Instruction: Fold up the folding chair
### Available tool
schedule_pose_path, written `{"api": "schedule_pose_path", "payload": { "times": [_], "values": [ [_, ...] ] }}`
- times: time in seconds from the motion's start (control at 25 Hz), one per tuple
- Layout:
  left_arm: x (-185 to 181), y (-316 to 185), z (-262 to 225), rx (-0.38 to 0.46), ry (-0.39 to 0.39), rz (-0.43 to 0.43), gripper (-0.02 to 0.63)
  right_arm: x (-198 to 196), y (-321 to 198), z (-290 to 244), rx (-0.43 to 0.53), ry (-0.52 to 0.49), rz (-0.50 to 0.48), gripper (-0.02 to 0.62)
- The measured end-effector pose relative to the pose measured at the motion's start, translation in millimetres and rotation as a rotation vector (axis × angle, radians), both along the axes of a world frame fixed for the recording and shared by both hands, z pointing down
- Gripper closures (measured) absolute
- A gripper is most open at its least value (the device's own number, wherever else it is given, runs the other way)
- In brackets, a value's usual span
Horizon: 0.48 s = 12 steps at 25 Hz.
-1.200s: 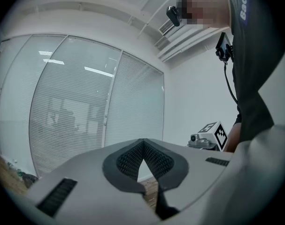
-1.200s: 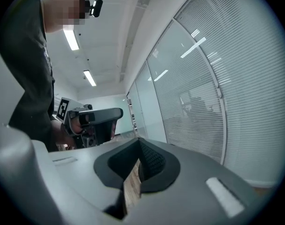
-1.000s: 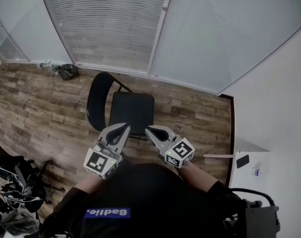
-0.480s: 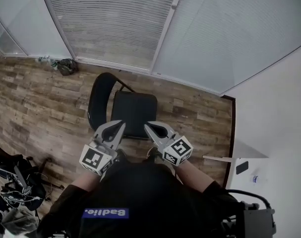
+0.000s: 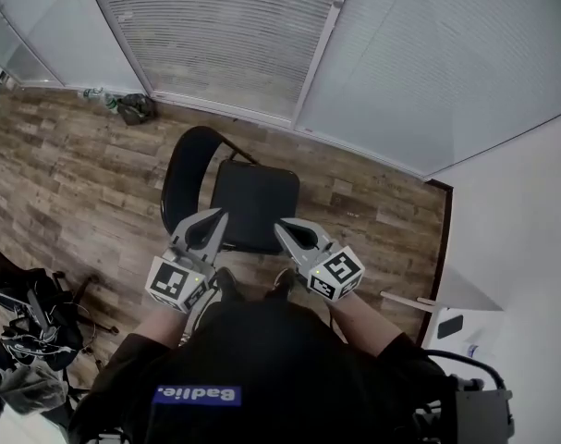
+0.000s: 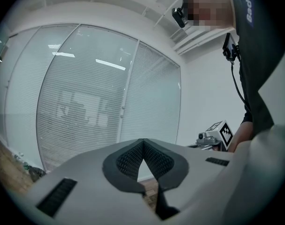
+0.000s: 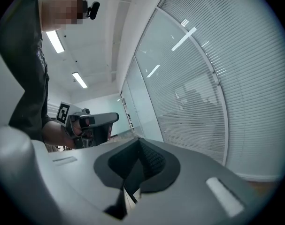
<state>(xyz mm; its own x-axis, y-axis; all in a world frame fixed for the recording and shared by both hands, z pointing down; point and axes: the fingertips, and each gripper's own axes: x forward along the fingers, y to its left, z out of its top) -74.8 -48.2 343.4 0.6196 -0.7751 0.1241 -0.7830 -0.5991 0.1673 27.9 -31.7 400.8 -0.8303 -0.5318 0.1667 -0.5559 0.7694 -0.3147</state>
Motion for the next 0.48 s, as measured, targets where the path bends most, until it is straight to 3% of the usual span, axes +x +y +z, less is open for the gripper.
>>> {"api": "schedule_pose_path", "payload": {
  "times": [0.48],
  "values": [
    [-21,-28,44,-0.060,-0.089,-0.087,0.601,16,-23,26,-0.037,-0.015,-0.009,0.592]
  ]
}}
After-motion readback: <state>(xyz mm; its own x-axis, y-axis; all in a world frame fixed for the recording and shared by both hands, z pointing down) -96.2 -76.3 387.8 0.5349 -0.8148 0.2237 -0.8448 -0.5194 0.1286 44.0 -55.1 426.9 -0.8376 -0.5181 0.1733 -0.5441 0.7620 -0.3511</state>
